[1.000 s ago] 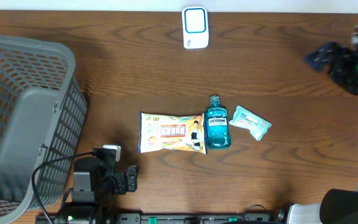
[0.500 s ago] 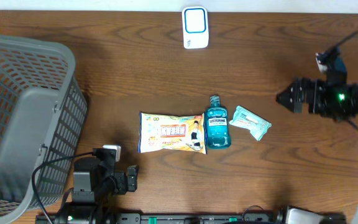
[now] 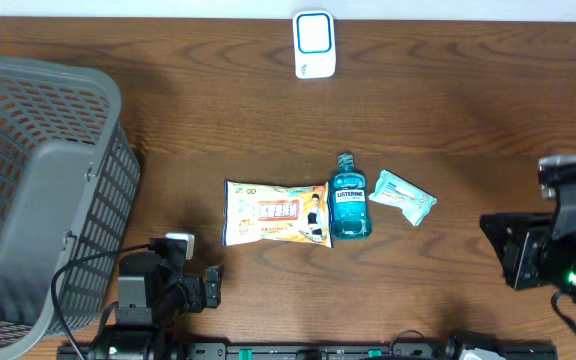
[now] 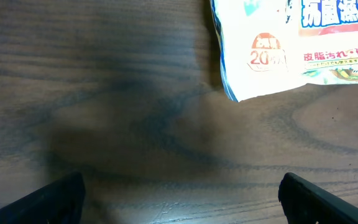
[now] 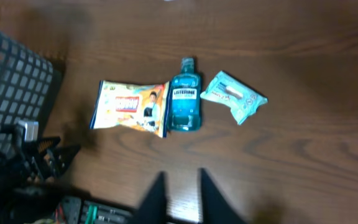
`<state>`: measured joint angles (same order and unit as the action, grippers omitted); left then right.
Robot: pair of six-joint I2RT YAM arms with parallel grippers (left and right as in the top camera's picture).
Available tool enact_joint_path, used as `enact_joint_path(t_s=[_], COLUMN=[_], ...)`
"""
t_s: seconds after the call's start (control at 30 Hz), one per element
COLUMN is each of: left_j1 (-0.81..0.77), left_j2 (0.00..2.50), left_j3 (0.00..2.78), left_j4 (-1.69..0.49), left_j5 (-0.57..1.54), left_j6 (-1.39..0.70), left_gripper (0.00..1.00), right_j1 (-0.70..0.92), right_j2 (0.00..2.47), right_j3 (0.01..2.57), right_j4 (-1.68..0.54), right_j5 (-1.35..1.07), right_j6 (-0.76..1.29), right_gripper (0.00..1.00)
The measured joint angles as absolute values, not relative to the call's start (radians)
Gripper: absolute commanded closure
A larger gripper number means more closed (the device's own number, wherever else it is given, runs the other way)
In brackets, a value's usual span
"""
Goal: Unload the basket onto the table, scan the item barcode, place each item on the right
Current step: 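Move the right gripper to the green Zappy packet and grasp it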
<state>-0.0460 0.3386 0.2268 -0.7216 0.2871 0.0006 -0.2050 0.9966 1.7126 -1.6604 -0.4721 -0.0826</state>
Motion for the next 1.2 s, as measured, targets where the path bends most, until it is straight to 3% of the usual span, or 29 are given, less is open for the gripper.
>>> enact_joint_path(t_s=[0.27, 0.5, 0.8, 1.2], left_j1=[-0.046, -0.046, -0.046, -0.046], left_j2=[0.339, 0.339, 0.339, 0.339], left_j3=[0.227, 0.227, 0.227, 0.227], left_j4=[-0.722, -0.722, -0.722, -0.722], left_j5=[0.287, 0.287, 0.287, 0.287], left_j6=[0.001, 0.001, 0.001, 0.001], left_gripper=[0.01, 0.01, 0.01, 0.01], right_j1=[-0.205, -0.097, 0.148, 0.165], right_j2=[0.938, 1.094, 1.401, 1.482], right_j3=[1.312, 1.001, 0.98, 1.024], right_j4=[-1.404, -1.095, -0.926, -0.823], right_j5=[-0.48, -0.556, -0.384, -0.16], right_j6=[-0.003, 0.107, 0.331, 0.453], right_gripper=[0.99, 0.99, 0.99, 0.99])
